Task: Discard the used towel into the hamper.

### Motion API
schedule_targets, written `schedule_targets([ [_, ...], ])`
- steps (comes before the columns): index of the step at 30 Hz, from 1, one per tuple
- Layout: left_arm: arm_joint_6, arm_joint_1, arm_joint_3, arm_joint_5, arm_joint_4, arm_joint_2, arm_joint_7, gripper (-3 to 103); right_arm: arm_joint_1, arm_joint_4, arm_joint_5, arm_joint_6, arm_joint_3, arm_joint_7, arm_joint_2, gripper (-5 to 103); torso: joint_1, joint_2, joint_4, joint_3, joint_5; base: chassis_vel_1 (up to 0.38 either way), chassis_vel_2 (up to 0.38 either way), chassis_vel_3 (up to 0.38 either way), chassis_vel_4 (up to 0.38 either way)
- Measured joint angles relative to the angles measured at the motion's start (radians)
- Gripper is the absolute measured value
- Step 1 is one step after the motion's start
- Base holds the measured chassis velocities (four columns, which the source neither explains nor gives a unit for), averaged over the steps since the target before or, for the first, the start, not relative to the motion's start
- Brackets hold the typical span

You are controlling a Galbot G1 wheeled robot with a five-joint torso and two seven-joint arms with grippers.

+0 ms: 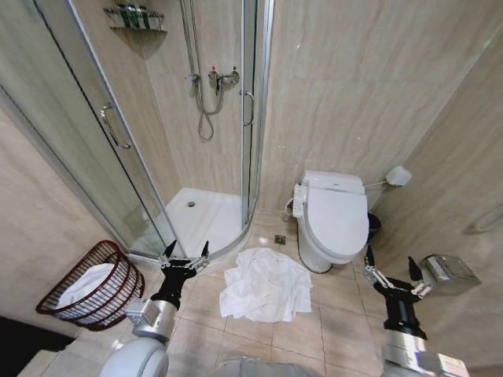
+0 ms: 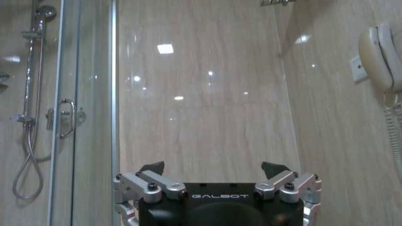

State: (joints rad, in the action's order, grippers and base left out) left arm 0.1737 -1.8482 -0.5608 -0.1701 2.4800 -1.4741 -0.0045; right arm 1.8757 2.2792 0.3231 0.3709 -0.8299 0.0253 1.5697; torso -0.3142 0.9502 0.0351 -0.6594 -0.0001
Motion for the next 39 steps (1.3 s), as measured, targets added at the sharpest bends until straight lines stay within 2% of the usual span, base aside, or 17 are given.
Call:
schedule_targets([
  [25,0.0,0.0,0.0,0.0,0.0,0.0,0.0,100,-0.02,-0.035,0.012,-0.012,0.001,0.013,-0.008,100,0.048,-0.109,0.0,0.061,0.0001,0.0,0.0,0.0,0.0],
  [39,0.0,0.0,0.0,0.0,0.0,0.0,0.0,100,0.001,-0.021,-0.007,0.007,0.014,0.015,0.002,100,0.076,-0.175,0.0,0.099,0.0,0.0,0.0,0.0,0.0],
])
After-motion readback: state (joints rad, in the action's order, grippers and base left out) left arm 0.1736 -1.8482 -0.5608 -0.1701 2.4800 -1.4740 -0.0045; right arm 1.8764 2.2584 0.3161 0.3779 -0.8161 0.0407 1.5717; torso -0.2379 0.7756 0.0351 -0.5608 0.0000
